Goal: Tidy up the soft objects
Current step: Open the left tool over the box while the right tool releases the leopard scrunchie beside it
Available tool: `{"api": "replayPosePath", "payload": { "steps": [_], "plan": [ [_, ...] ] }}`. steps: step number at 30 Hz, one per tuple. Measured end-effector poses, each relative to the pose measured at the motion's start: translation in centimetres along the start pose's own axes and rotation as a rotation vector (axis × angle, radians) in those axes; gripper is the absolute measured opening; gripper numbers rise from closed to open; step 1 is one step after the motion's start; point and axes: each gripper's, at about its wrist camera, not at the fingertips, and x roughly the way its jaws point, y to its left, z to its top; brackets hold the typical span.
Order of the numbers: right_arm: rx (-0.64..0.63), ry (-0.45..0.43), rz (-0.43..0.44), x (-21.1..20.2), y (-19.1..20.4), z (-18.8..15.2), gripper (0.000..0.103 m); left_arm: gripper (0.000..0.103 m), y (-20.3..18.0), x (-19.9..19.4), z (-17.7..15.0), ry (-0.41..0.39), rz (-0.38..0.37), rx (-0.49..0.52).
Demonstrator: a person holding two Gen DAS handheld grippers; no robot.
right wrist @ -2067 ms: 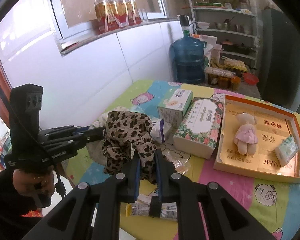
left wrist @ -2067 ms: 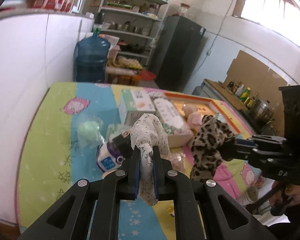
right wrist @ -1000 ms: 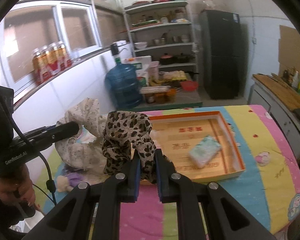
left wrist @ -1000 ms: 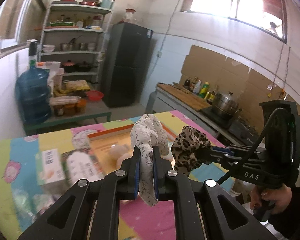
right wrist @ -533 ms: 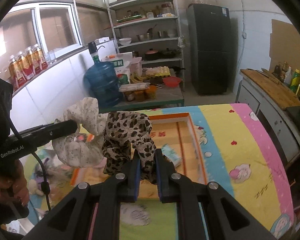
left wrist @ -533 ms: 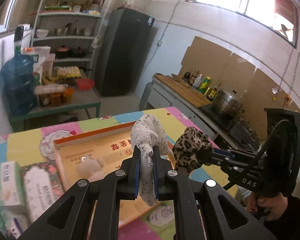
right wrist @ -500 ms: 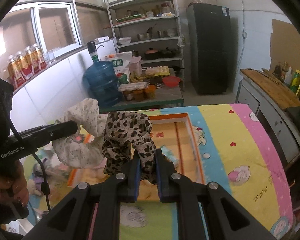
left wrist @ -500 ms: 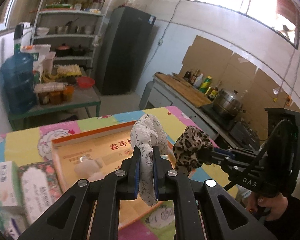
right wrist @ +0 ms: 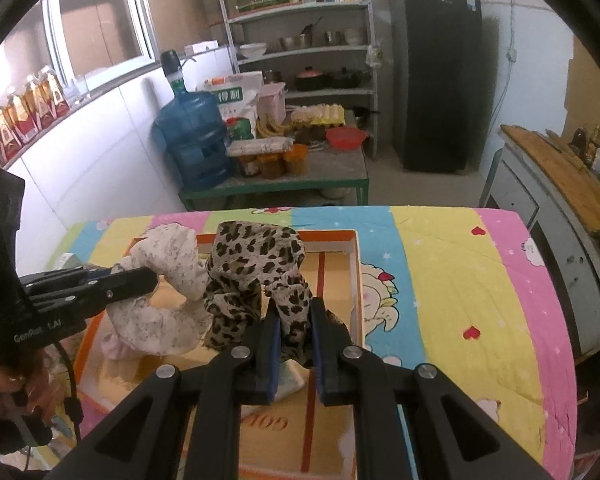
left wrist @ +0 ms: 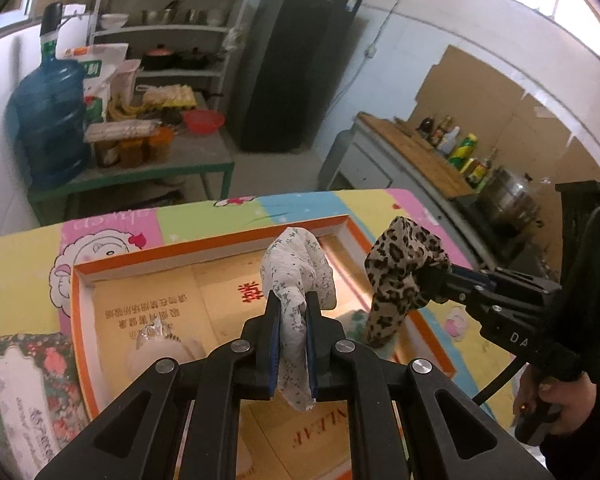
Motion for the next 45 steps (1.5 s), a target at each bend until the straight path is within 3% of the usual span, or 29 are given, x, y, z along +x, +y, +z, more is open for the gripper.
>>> {"api": "replayPosePath", "payload": {
  "steps": [6,9,13,15,18,19,20,33,45],
  "plan": [
    [0.029,0.062,0.042,3.7,-1.2,0.3,0.015,0.012,0.6,2.2,0.2,0.038,0.038,-0.016],
    [0.039,0.079,0.056,4.9,-1.4,0.3,0.015,0.023,0.9,2.6,0.2,0.038,0.059,-0.021],
    [0.066,0.093,0.082,6.0,-1.8,0.3,0.015,0.053,1.3,3.0,0.3,0.043,0.067,-0.028],
    [0.079,0.098,0.086,6.3,-2.0,0.3,0.02,0.058,1.4,2.8,0.3,0.029,0.075,-0.029],
    [0.091,0.086,0.088,6.4,-2.3,0.4,0.047,0.062,1.8,2.4,0.4,0.012,0.076,-0.045],
    [0.093,0.082,0.092,6.4,-2.4,0.4,0.065,0.063,1.9,2.2,0.5,0.007,0.079,-0.047],
    [0.094,0.075,0.098,6.4,-2.3,0.5,0.071,0.063,1.9,2.0,0.5,0.003,0.082,-0.048],
    [0.115,-0.011,0.105,2.6,-1.2,0.3,0.071,0.064,0.9,-2.5,0.4,-0.096,0.127,0.008],
    [0.125,-0.134,0.108,-4.2,1.6,0.7,0.071,0.064,-0.2,-10.5,-0.4,-0.238,0.139,0.068]
  ]
}}
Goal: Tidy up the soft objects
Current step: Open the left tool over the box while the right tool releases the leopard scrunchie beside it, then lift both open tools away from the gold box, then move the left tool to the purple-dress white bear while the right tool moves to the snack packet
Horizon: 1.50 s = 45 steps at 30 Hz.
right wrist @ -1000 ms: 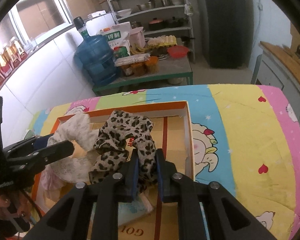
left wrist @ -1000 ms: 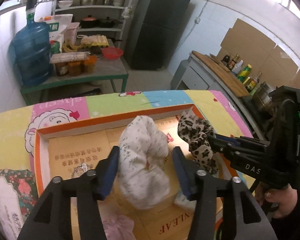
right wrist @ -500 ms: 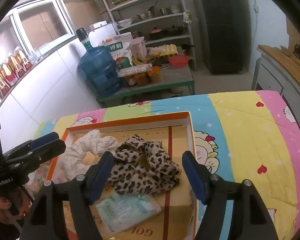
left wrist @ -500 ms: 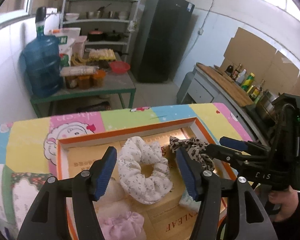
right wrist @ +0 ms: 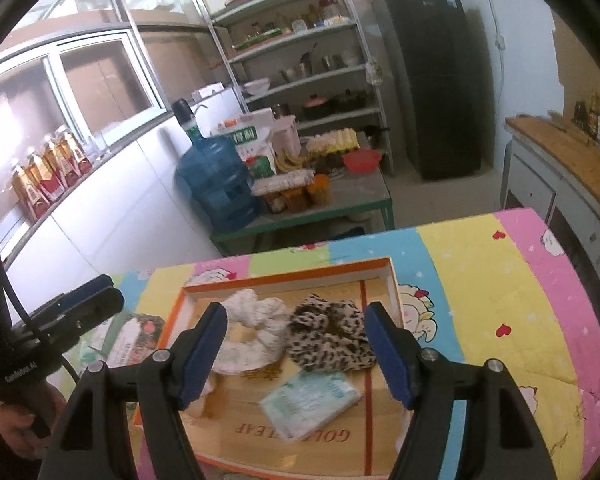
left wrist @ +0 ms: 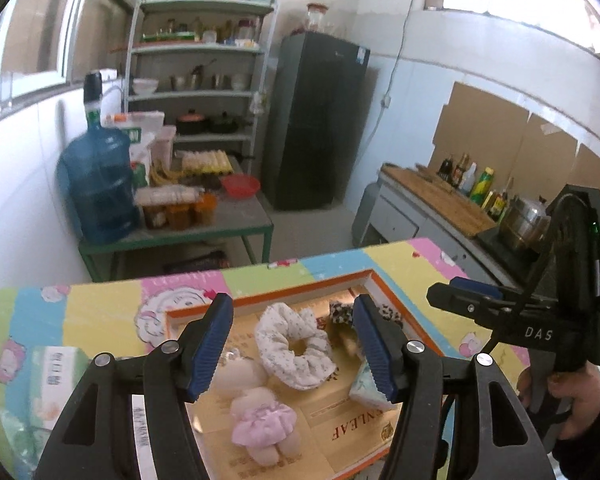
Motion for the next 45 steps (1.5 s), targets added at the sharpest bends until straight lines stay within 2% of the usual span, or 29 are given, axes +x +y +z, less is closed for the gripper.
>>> {"api": "replayPosePath", "payload": {
  "steps": [12,27,35,45],
  "plan": [
    [-0.038,-0.062,-0.048,-3.7,6.4,-1.3,0.071,0.064,3.6,-6.9,-1.2,-0.047,0.002,0.013],
    [-0.092,-0.072,-0.088,-6.5,15.9,-5.7,0.071,0.064,12.4,-16.0,-4.7,-0.074,0.075,-0.045],
    [-0.109,-0.059,-0.078,-7.6,19.8,-8.7,0.071,0.064,16.2,-19.6,-7.1,-0.078,0.097,-0.08],
    [-0.162,0.012,-0.01,-6.9,23.3,-12.1,0.071,0.064,19.6,-22.6,-10.4,-0.065,0.143,-0.131]
  ]
}}
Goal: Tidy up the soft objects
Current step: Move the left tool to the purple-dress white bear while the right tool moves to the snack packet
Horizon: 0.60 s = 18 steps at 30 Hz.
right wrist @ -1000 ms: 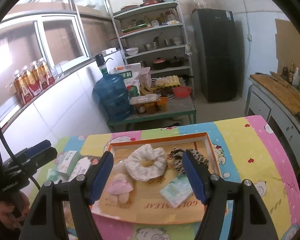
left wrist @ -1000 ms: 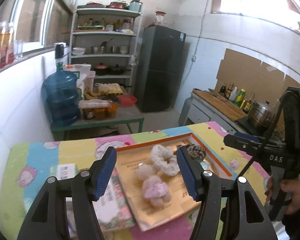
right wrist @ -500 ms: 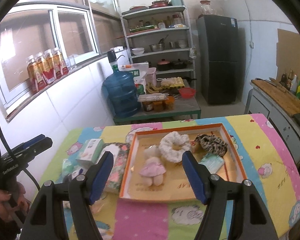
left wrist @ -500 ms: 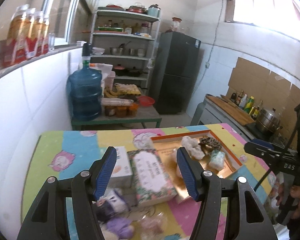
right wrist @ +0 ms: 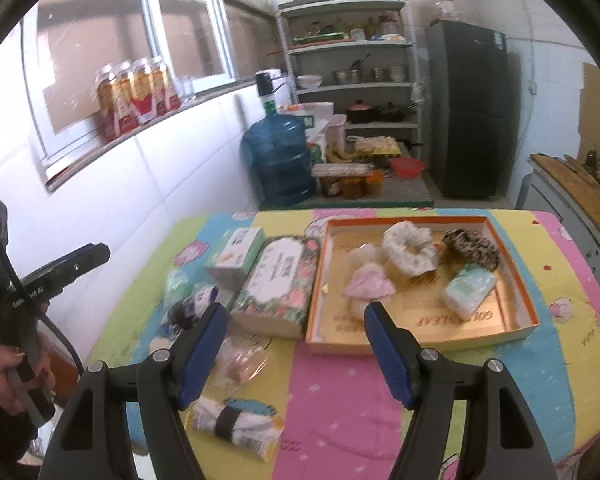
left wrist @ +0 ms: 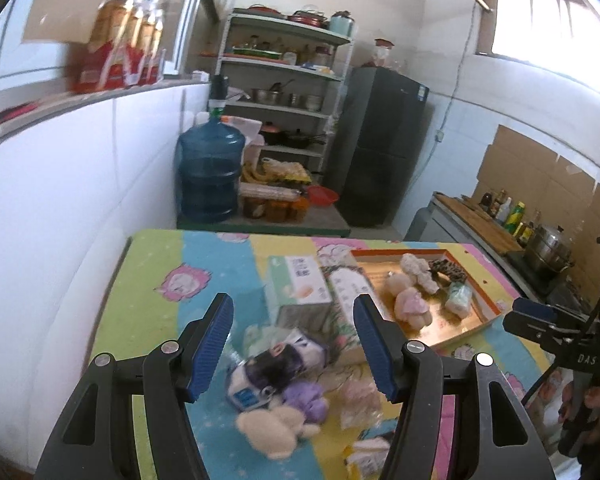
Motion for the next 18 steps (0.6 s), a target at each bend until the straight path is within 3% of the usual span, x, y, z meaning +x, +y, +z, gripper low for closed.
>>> {"api": "replayPosePath", "payload": {
  "steps": [9,14,18],
  "plan": [
    [-0.088,0.086,0.049,1.8,3.1,-2.4,0.071,0.064,2.2,-0.2,-2.9,0.047,-0.037,-0.019],
    [-0.108,0.122,0.068,2.3,4.0,-2.9,0.071,0.064,2.5,1.8,-5.3,0.111,-0.151,-0.001],
    [-0.126,0.137,0.064,2.2,4.2,-3.1,0.071,0.064,2.8,4.1,-7.4,0.17,-0.191,0.002]
  ]
}}
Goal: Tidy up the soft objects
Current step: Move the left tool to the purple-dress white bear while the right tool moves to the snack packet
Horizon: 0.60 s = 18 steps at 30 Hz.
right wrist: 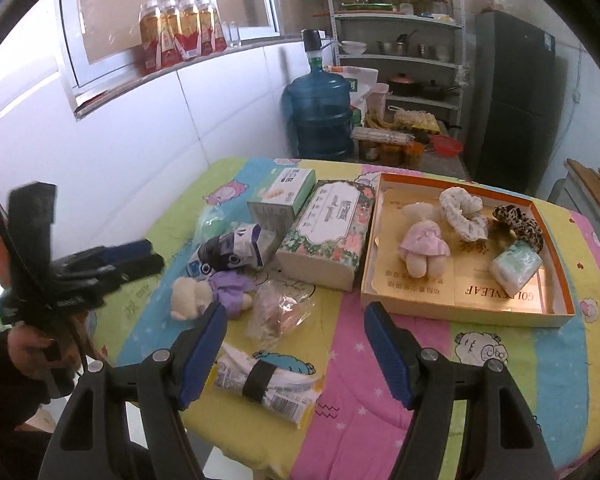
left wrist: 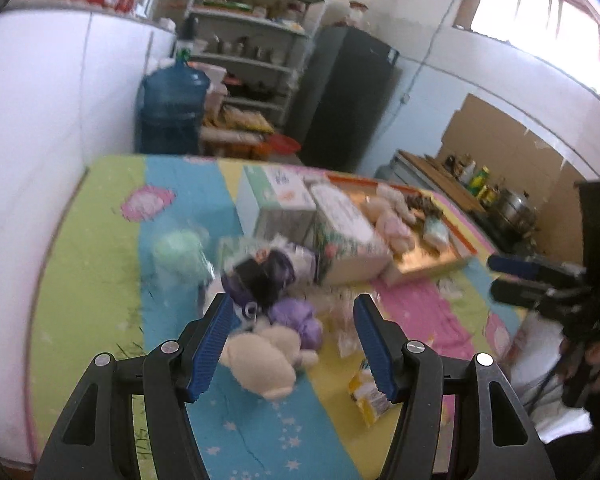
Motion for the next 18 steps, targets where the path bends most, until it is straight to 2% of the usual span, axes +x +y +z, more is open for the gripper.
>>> {"api": "replayPosePath", "payload": {
  "steps": [11,18],
  "plan": [
    [-0.002,0.04,-0.021,0.1,-0.6,-1.1,0.071,0.064,0.5,4.3,-2.3,0.058,-0.015,0.019],
    [0.002,0.05,-0.023,0.3,-0.9,-1.3,0.071,0.065,1.2,5.5,-3.1,0.082,0.03,0.052]
  ]
}}
